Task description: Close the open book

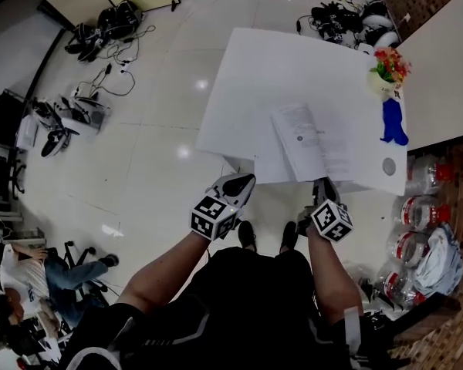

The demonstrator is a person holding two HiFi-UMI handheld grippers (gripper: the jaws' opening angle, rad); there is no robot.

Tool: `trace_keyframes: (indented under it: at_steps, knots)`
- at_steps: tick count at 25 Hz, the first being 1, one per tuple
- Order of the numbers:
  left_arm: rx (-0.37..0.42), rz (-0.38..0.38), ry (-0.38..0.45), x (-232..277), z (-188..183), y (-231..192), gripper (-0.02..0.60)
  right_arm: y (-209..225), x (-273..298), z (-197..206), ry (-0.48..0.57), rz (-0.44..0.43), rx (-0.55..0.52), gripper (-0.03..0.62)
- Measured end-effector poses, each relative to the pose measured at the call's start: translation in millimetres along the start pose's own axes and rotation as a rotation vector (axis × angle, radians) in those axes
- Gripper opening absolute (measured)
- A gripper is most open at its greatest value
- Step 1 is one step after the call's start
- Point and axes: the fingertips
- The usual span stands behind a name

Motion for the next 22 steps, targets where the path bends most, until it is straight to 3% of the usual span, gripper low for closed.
trace_keyframes:
  at_steps: [4,8,16,22]
  knots:
    - [0.019,0.02,-0.006,9,-6,11,-0.005,22,-1,4,0.017,-0.014,0.357,0.014]
    - [0.025,0.022,-0.011,15,-8,17,-0.005,32,2,9,0.015,-0.028,0.566,0.014]
    - [0.011,-0.001,-0.016,17,-7,20,-0.005,53,7,28,-0.026,-0.024,0.776,0.015]
    - [-0.016,-0.023,-0.015,18,-4,19,-0.005,54,7,40,-0.106,-0.017,0.724,0.017]
Point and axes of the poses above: the fingertips, and each gripper's own axes: x forward along the fingers, y to its right, z out of its underside, and after that the axes turned 1 degree about -z, right-handed
